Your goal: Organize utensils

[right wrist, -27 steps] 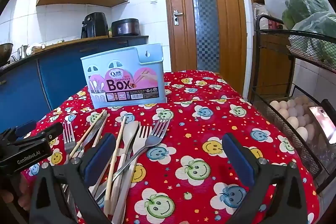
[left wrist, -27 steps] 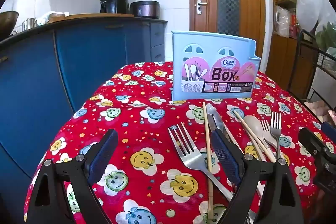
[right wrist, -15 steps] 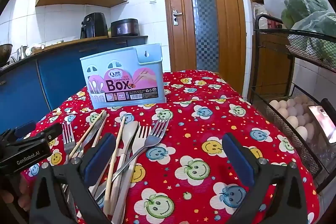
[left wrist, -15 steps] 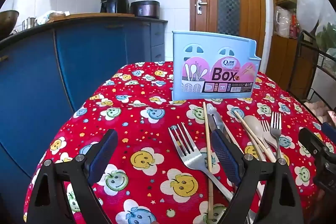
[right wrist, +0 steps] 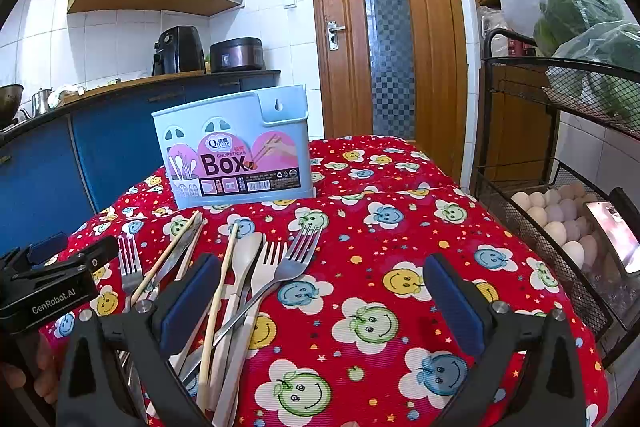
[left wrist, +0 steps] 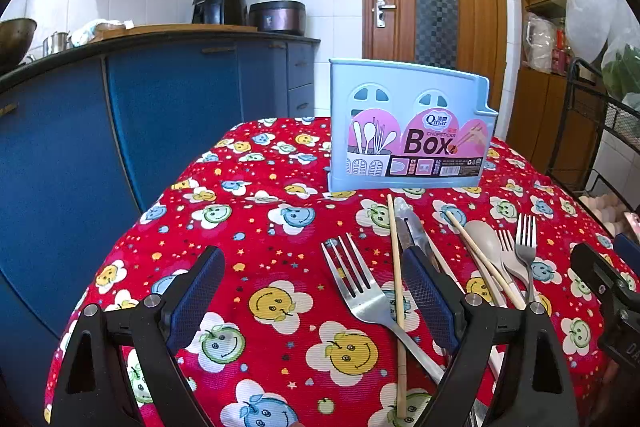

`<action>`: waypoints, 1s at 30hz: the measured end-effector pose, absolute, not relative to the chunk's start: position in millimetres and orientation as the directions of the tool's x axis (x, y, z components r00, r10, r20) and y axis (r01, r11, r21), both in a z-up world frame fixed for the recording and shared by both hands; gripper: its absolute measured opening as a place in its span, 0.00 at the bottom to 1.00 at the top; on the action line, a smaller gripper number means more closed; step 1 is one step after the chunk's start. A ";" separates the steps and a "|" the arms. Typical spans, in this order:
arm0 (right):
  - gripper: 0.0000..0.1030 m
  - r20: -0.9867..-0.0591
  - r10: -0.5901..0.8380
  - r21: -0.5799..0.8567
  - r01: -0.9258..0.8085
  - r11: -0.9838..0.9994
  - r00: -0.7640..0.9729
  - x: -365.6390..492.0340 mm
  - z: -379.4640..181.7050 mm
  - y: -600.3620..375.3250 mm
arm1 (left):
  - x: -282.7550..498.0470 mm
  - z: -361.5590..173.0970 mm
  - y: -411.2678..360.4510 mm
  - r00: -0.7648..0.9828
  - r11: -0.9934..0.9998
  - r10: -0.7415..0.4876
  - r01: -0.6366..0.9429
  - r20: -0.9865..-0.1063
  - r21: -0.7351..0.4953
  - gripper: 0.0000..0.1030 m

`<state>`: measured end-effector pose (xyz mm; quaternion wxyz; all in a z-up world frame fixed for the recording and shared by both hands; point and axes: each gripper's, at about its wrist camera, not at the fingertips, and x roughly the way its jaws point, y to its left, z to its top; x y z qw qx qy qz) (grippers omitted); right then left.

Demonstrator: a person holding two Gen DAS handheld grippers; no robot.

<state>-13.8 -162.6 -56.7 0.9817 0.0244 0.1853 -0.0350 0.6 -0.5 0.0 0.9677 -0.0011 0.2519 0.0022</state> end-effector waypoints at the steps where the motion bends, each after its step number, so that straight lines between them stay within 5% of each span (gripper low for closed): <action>1: 1.00 -0.366 -0.060 0.035 0.078 0.996 0.929 -13.3 -56.5 -162.6 | 0.7 0.1 -0.7 0.873 1.000 0.003 -0.004 -0.487 -0.001 0.88; 30: 1.00 -0.365 -0.063 0.031 0.079 0.996 0.929 -14.2 -55.6 -162.1 | 3.3 -2.7 2.5 0.872 1.000 -0.001 -0.001 -0.489 -0.004 0.88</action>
